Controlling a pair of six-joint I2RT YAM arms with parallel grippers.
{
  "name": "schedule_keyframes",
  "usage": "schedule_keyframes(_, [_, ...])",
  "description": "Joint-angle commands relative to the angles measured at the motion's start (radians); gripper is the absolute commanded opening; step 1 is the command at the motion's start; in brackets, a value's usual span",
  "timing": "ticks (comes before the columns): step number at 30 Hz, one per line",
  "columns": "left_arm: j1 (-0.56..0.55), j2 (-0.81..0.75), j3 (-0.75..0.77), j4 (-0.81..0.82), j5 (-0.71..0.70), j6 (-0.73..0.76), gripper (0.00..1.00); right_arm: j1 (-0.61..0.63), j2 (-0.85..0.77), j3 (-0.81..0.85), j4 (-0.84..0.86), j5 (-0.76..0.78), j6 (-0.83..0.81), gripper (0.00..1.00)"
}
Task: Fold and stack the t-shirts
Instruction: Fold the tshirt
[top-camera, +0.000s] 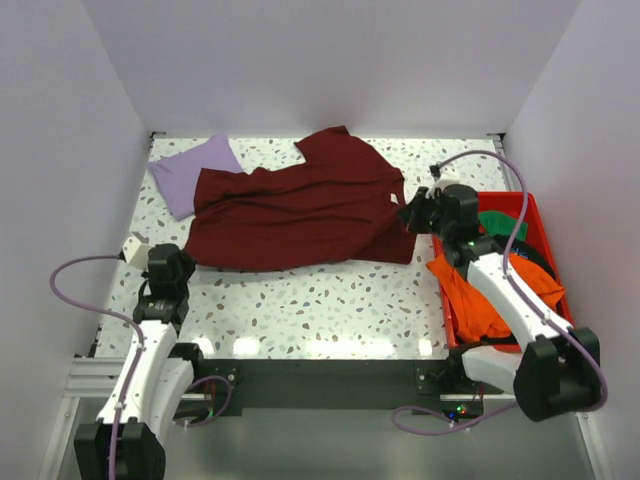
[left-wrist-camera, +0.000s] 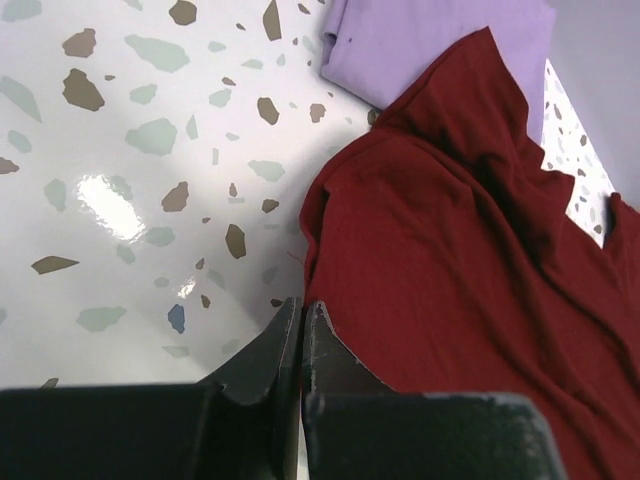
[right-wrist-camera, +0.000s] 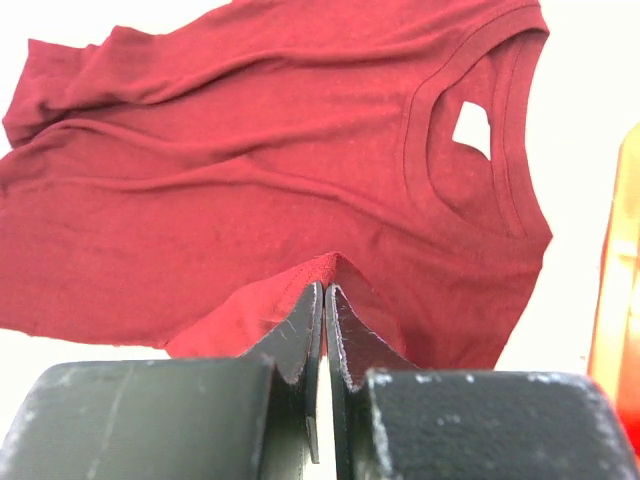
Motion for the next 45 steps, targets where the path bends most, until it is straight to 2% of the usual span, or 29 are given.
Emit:
schedule_keyframes(1, [0.003, -0.067, -0.007, -0.068, -0.047, -0.033, 0.0, 0.019, -0.121, -0.049, -0.075, -0.018, 0.021, 0.0])
schedule_keyframes(6, [0.004, -0.204, -0.008, -0.174, -0.078, -0.075, 0.0, 0.073, -0.386, -0.14, -0.183, 0.019, 0.046, 0.0])
schedule_keyframes(13, [0.003, -0.407, 0.047, -0.392, -0.13, -0.098, 0.0, 0.132, -0.639, -0.167, -0.382, 0.045, 0.09, 0.0])
schedule_keyframes(16, [0.003, -0.486, 0.067, -0.432, -0.128, -0.119, 0.0, 0.156, -0.708, -0.16, -0.442, 0.048, 0.099, 0.0])
schedule_keyframes(26, [0.001, -0.595, 0.177, -0.579, -0.07, -0.164, 0.0, 0.16, -0.854, -0.085, -0.574, 0.047, 0.11, 0.0])
schedule_keyframes(29, [0.003, -0.623, 0.17, -0.558, -0.073, -0.152, 0.0, 0.16, -0.851, -0.075, -0.565, 0.059, 0.106, 0.0])
schedule_keyframes(32, [0.003, -0.58, 0.106, -0.428, 0.005, -0.066, 0.0, 0.16, -0.811, -0.083, -0.52, 0.085, 0.101, 0.0])
schedule_keyframes(36, [0.003, -0.367, 0.027, -0.28, 0.074, 0.017, 0.0, 0.16, -0.723, -0.098, -0.416, 0.119, 0.096, 0.0])
schedule_keyframes(39, [0.003, -0.278, -0.028, -0.148, 0.088, 0.04, 0.0, 0.16, -0.626, -0.1, -0.352, 0.148, 0.09, 0.0])
schedule_keyframes(45, [0.003, -0.132, -0.077, 0.034, 0.031, 0.033, 0.0, 0.159, -0.385, -0.051, -0.243, 0.214, 0.07, 0.0])
